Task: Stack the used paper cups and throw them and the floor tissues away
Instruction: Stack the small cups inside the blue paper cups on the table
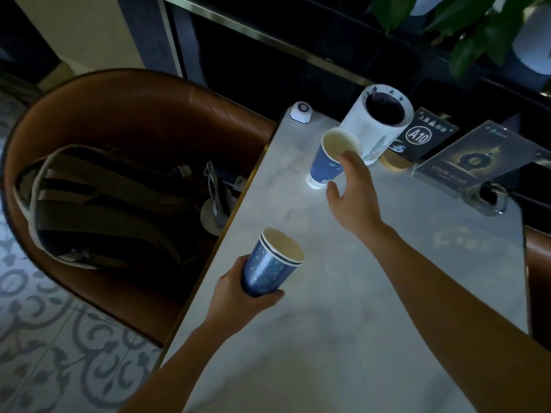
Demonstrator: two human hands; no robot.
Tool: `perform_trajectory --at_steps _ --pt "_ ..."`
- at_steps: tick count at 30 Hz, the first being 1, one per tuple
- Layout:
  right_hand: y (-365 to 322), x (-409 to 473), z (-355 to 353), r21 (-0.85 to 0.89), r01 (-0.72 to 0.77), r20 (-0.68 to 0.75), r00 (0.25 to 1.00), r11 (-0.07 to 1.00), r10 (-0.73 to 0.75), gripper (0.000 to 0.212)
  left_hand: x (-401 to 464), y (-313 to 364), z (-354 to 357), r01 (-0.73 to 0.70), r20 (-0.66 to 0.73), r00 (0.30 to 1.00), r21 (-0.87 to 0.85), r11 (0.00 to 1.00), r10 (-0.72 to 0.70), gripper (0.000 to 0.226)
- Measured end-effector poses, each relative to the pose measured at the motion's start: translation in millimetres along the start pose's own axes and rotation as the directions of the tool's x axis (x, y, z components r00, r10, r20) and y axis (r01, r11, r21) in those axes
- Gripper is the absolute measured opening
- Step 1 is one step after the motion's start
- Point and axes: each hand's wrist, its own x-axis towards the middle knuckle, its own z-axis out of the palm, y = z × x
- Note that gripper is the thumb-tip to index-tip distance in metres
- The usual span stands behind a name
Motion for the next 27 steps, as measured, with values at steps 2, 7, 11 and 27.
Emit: perform_trajectory --at_steps 2,7,11,27 --pt "3.9 12.8 3.4 -0.077 0.034 0.043 0.999 0.996 -0.031 0.055 2.0 -2.8 -1.9 0.003 -0.006 1.000 0.009 1.000 -0.003 0.063" --pt "20.3 23.7 13.2 -0.271 -0.113 0.186 0.968 0.956 0.167 0.015 5.2 -5.8 -4.8 0.005 -0.004 1.000 0.005 1.000 -0.005 0.064" --pt "23.7 15.4 14.1 -0.262 -0.143 0.165 0.968 0.954 0.190 0.014 5.6 -5.1 -8.6 -0.012 -0.004 1.000 0.015 1.000 0.012 0.066" --pt "-34.9 -86.5 -51.9 0.003 -0.081 -0.039 0.996 0.997 0.081 0.018 -40.8 -2.0 -13.7 -0.096 0.025 0.995 0.050 0.994 0.095 0.075"
